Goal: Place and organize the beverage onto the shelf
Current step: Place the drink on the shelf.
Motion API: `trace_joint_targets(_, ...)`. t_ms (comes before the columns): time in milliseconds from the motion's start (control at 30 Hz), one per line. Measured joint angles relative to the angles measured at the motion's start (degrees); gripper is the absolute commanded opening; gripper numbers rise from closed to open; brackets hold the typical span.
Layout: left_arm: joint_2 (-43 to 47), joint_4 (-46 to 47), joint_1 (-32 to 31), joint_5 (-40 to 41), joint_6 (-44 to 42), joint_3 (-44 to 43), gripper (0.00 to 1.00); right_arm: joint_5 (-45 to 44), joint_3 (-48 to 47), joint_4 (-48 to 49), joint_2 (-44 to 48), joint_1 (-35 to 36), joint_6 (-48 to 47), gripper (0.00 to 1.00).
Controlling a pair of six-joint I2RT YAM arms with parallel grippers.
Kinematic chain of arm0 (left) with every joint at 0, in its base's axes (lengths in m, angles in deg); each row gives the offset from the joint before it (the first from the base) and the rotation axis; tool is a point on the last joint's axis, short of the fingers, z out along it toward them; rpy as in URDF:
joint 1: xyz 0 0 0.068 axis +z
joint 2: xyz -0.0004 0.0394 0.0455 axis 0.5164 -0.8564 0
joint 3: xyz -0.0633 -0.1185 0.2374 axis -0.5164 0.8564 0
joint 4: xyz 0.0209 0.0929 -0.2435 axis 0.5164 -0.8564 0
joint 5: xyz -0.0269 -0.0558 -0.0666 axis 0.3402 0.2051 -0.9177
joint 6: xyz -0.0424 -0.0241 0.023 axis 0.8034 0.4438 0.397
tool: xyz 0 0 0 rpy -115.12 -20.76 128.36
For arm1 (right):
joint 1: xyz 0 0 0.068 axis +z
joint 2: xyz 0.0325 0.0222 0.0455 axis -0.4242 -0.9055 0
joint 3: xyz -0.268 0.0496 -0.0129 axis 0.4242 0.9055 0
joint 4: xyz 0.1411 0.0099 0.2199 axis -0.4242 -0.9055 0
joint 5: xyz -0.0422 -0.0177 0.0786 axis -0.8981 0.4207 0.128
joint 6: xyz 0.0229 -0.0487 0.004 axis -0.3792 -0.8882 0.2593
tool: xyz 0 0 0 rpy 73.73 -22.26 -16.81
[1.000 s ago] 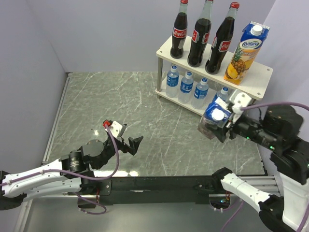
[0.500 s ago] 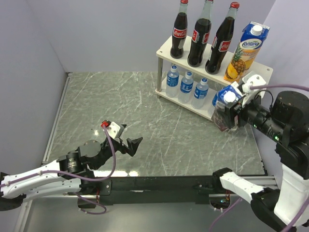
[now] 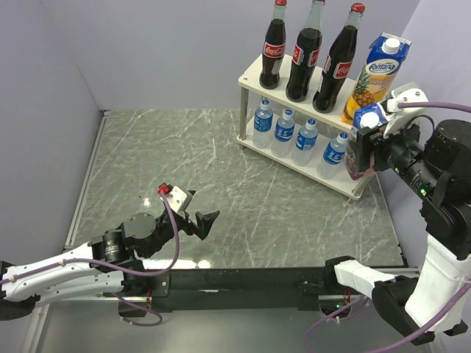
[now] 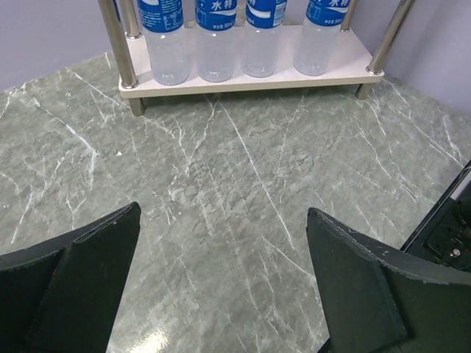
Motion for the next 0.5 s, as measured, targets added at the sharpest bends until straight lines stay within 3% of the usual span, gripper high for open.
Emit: trace_joint_targets(500, -0.39, 0.04, 0.0, -1.77, -0.55, 0.0, 0.99, -4.96, -8.57, 1.03, -5.11, -7.78, 0.37, 0.0)
